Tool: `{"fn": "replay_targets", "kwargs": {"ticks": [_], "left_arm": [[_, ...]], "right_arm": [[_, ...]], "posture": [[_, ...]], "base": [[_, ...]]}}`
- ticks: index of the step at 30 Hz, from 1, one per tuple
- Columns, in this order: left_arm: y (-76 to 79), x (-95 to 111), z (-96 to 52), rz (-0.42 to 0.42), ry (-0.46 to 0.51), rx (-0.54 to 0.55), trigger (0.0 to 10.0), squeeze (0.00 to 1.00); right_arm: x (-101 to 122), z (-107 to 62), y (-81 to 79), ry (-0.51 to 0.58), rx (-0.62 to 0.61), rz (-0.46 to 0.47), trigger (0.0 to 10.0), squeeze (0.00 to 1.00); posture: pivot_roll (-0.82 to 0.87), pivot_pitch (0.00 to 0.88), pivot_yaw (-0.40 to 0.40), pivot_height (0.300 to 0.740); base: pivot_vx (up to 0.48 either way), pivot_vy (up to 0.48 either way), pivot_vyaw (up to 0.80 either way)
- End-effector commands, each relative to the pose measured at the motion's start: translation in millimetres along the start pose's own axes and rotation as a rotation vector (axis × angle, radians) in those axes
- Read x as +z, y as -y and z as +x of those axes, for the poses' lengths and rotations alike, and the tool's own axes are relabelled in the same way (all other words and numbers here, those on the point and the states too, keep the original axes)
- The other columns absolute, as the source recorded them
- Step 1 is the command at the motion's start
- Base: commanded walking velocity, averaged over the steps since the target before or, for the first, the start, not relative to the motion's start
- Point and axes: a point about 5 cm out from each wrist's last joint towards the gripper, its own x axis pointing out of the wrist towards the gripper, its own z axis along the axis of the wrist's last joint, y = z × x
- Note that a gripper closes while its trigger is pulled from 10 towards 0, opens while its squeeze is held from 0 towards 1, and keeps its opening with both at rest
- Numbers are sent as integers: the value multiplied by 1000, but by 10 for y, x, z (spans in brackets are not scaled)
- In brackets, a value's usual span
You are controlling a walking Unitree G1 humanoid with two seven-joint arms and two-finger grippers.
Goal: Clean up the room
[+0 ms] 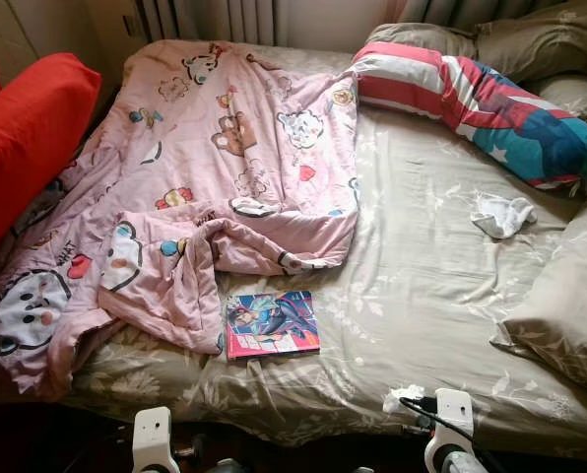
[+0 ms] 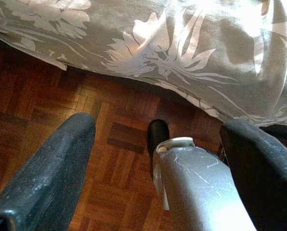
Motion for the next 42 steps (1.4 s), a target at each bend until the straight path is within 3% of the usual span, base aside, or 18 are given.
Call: {"fn": "replay_targets", "kwargs": {"ticks": [1, 7, 17, 23, 26, 28, 32, 42], "left_arm": [[-24, -112, -31, -8, -46, 11, 10000, 0], [-52, -71, -16, 30, -55, -1, 10000, 0], [-72, 55, 29, 55, -50, -1, 10000, 0], [-50, 40, 31, 56, -63, -2, 10000, 0], [-25, 52, 41, 83, -70, -12, 10000, 0], [-5, 118, 63, 86, -53, -21, 10000, 0], [23, 31, 38, 74, -61, -20, 10000, 0], [281, -120, 19, 60, -98, -72, 10000, 0]], "right_arm": [[-116, -30, 37, -45, -14, 4, 10000, 0], [-114, -15, -49, -51, -5, 24, 10000, 0], [-113, -1, -169, -58, 6, 51, 10000, 0], [-139, -8, -151, -69, -3, 49, 10000, 0], [-176, -19, -132, -85, -4, 25, 10000, 0], [-138, -9, -130, -72, 2, 23, 10000, 0], [-111, -1, -114, -74, 3, 9, 10000, 0], [-64, -22, 135, -58, -45, -11, 10000, 0]], "posture": [[105, 212, -47, 740], [117, 196, 2, 740], [111, 172, 19, 740], [98, 149, 17, 740], [100, 65, 4, 740], [100, 54, -3, 740], [96, 28, -14, 740], [76, 21, -29, 740]], "base": [[0, 0, 0], [0, 0, 0], [0, 0, 0], [0, 0, 0], [0, 0, 0], [0, 0, 0], [0, 0, 0], [0, 0, 0]]}}
